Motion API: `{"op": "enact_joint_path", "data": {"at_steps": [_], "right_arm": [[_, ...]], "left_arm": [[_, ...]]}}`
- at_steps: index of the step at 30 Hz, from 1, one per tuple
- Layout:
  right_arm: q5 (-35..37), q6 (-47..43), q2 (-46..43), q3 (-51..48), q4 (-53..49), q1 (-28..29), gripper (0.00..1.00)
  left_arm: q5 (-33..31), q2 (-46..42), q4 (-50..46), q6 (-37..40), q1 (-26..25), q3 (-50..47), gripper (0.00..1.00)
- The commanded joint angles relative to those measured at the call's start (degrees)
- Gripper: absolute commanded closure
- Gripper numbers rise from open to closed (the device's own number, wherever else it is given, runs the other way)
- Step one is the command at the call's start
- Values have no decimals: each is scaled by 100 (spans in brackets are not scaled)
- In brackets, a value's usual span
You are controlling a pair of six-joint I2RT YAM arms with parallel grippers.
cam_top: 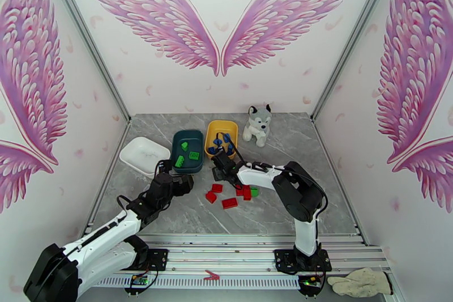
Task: Sort the legos into containers by color
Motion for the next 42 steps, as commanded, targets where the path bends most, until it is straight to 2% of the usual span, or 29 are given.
{"op": "enact_joint_path", "data": {"at_steps": [1, 6, 12, 18, 31, 36, 42], "right_arm": [[-142, -83, 164, 177, -21, -45, 35], [-228, -80, 231, 154, 85, -55, 43], [-373, 10, 111, -72, 267, -29, 60], [-454, 127, -455, -560, 498, 80, 75], [-374, 293, -1751, -1059, 379, 635, 80], [-761, 398, -1841, -832, 508, 720, 80], [-1094, 451, -1269, 12, 570, 720, 80]], "left_arm": [[-106, -206, 3, -83, -51, -101, 1], [-164, -253, -54, -83, -71, -64, 1], [-171, -202, 15, -91, -80, -63, 1], [-188, 73, 71, 19, -82, 192, 1], [221, 882, 301, 232, 333, 1123, 1], [445, 883, 302, 204, 880, 1482, 1], [1150, 916, 643, -176, 1826, 1434, 1]]}}
